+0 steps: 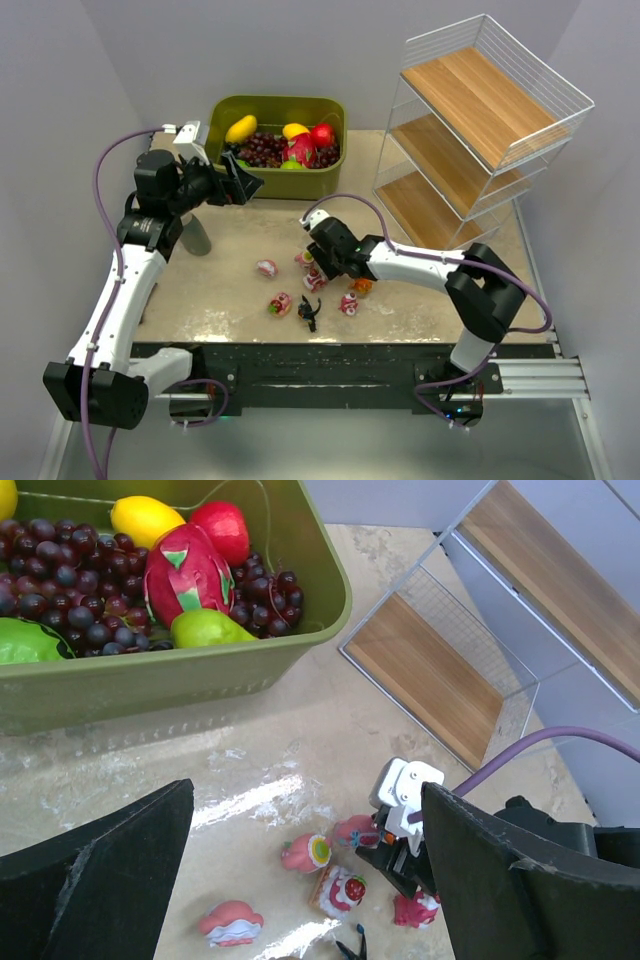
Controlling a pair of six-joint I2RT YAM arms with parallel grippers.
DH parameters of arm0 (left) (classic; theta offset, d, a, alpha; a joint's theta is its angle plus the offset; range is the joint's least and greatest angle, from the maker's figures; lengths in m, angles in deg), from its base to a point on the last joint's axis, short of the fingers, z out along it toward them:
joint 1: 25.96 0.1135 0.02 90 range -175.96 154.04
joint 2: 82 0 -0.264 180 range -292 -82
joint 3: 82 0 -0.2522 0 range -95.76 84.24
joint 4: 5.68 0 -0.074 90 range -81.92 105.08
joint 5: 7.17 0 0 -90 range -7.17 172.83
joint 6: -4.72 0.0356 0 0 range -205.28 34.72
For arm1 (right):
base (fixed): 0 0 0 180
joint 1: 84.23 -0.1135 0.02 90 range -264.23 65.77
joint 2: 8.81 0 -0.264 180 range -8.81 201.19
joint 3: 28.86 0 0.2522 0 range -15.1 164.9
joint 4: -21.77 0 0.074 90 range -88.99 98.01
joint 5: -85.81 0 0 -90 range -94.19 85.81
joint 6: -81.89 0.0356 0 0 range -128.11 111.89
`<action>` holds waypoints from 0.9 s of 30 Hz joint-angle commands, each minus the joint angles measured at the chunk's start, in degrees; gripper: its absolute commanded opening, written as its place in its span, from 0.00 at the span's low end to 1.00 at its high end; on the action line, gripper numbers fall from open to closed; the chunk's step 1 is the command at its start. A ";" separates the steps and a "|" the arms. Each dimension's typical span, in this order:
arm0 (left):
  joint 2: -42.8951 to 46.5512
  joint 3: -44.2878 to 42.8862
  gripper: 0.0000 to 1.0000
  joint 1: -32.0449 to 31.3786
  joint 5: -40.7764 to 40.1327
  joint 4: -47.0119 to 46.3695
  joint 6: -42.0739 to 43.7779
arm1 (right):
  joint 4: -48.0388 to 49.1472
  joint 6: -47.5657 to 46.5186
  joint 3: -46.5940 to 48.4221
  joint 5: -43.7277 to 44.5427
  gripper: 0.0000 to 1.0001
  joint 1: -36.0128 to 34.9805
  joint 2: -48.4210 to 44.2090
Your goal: Place and organize the plastic toys onto the shelf
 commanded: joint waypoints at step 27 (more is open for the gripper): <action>0.16 10.10 1.00 -1.21 5.87 -9.54 -0.05 | -2.35 2.35 7.94 -4.31 0.05 6.59 -0.06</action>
